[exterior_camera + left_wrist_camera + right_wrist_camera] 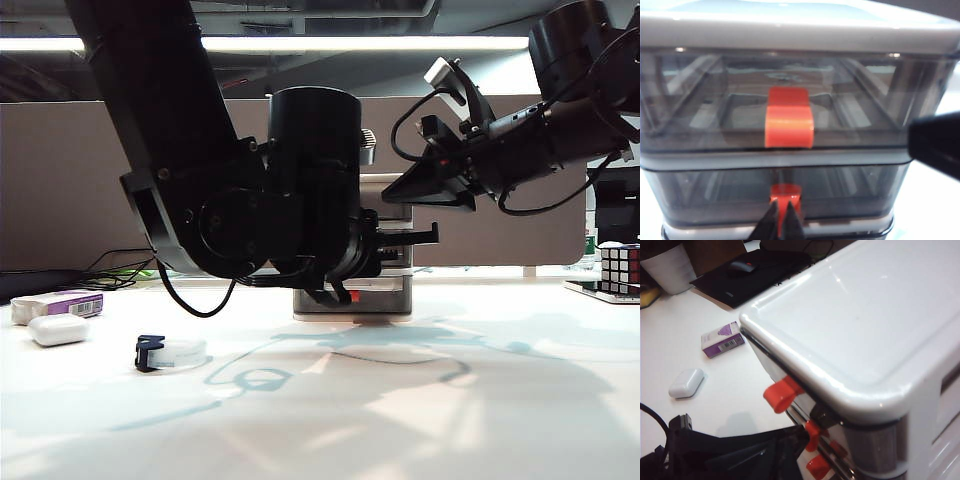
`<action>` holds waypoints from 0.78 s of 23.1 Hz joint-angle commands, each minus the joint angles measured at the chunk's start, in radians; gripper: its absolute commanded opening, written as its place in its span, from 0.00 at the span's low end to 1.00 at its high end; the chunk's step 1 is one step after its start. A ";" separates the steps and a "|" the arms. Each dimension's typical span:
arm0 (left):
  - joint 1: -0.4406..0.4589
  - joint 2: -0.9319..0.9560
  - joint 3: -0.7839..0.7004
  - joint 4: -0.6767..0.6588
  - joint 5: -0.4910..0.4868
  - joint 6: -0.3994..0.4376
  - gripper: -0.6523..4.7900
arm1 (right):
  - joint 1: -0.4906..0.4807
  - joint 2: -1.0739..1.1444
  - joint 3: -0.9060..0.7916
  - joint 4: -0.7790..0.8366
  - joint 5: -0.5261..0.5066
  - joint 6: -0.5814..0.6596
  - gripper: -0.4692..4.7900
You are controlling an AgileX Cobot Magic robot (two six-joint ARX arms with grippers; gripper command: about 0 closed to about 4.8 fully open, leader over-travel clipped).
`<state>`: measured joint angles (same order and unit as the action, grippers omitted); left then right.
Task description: Open the second layer of the drawer on the table, pick up the transparent tape on the table and put it in, and finally close the drawer.
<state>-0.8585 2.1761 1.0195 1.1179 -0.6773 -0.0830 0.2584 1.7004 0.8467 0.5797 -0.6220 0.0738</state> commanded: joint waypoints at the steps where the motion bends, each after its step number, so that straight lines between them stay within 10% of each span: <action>1: 0.003 0.000 -0.001 -0.032 0.001 -0.004 0.11 | 0.001 -0.002 0.008 0.031 -0.001 0.000 0.08; 18: -0.003 -0.002 -0.002 -0.033 0.001 -0.003 0.11 | 0.001 0.048 0.087 0.007 0.002 0.004 0.08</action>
<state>-0.8597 2.1784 1.0172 1.0805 -0.6724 -0.0830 0.2584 1.7523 0.9257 0.5770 -0.6212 0.0780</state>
